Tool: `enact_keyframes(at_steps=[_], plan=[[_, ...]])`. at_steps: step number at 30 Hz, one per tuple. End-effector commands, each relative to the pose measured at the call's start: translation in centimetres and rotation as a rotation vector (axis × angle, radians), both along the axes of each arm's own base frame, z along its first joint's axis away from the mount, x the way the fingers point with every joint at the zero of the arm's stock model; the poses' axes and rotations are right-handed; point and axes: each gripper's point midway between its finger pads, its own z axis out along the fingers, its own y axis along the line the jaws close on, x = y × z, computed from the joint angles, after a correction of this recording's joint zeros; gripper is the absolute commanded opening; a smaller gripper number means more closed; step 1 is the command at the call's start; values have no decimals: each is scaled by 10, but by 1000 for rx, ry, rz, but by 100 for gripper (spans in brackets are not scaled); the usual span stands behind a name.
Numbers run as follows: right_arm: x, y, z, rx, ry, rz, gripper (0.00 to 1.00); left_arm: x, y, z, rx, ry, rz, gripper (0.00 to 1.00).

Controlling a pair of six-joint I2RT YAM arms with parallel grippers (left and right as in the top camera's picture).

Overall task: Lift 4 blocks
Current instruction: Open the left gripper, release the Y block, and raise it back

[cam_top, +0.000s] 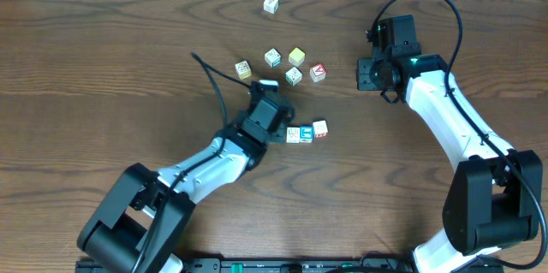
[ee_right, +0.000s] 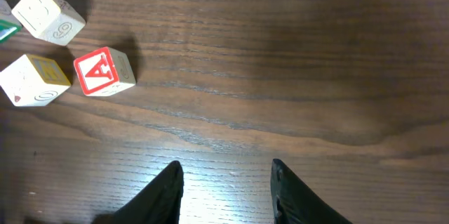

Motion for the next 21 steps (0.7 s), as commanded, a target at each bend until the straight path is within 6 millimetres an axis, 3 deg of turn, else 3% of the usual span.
enact_keyframes(at_steps=[1,6,9,13,17,21], plan=[[4,2,3,-6,-11,4,29,14,16,10,13,-29,42,11],[4,8,6,30,-10,9,20,23,40,38,41,-71,49,7],[2,8,10,36,-13,7,1,17,51,55,106,-88,1,8],[-4,7,31,46,-42,-2,1,4,74,76,204,-105,28,7],[-21,-2,59,23,-66,-16,1,-11,82,92,169,-105,62,7],[-38,-10,60,-11,-28,-32,1,-20,86,86,142,-92,91,7]])
